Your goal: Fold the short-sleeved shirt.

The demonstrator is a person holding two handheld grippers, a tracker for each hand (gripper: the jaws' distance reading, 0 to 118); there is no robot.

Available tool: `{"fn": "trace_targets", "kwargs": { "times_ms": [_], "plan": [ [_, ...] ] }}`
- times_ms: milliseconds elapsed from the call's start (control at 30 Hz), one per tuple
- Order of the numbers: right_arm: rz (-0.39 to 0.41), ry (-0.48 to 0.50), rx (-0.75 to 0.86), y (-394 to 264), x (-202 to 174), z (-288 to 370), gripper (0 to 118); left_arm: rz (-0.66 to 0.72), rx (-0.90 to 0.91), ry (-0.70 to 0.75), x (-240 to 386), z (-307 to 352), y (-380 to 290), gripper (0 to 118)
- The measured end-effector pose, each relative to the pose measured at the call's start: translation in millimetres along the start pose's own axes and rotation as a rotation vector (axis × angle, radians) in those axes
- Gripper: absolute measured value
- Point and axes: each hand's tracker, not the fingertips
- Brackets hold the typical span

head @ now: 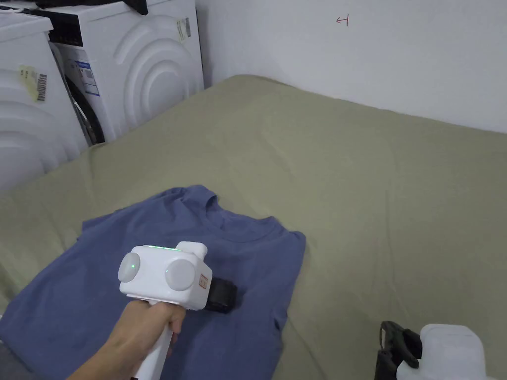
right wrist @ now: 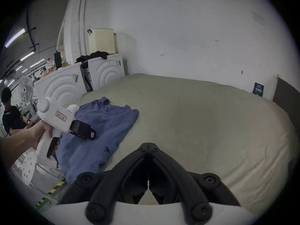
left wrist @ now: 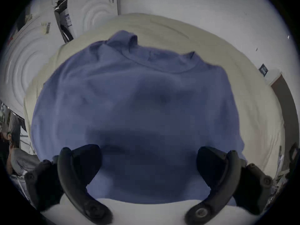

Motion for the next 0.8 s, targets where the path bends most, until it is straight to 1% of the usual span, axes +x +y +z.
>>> {"fn": "trace_targets", "kwargs": {
  "times_ms": [67, 100, 167, 200, 233, 367, 400, 467, 600, 667, 800],
  "plan": [
    [-0.005, -0.007, -0.006, -1.2, 5.1, 3.0, 2, 0.003, 0.014, 0.005, -0.1, 1.6, -2.7, 111],
    [-0.011, -0.011, -0.005, -1.3, 8.5, 6.2, 2, -0.006, 0.028, 0.014, 1.4, 7.4, -3.5, 101],
    [-0.025, -0.019, -0.005, -1.2, 15.5, 14.1, 2, -0.022, 0.068, 0.017, 1.3, 22.7, 1.6, 50],
    [-0.034, -0.025, -0.001, -1.2, 19.7, 19.4, 2, -0.025, 0.078, 0.021, 3.1, 29.3, 2.4, 13],
    [-0.042, -0.028, 0.003, -1.0, 24.0, 24.6, 2, -0.037, 0.095, 0.05, 5.2, 32.2, 2.8, 0],
    [-0.049, -0.066, 0.023, -2.3, 44.2, 50.5, 2, -0.087, 0.152, 0.084, 21.5, 57.4, 4.4, 0],
    [-0.051, -0.08, 0.028, -3.1, 51.6, 58.9, 2, -0.093, 0.191, 0.035, 28.2, 66.3, 6.8, 0],
    [-0.064, -0.11, 0.04, -4.8, 65.4, 74.0, 2, -0.106, 0.226, -0.015, 50.2, 86.4, 13.3, 0],
    [-0.105, -0.18, 0.062, -8.5, 97.8, 107.3, 2, -0.257, 0.274, -0.072, 126.1, 113.8, 32.2, 0],
    [-0.124, -0.227, 0.081, -11.3, 114.0, 127.2, 2, -0.299, 0.29, -0.129, 171.0, 123.9, 37.5, 0],
    [-0.161, -0.339, 0.107, -20.0, 151.9, 168.6, 2, -0.43, 0.332, -0.282, 283.3, 144.8, 42.2, 0]
  ]
}}
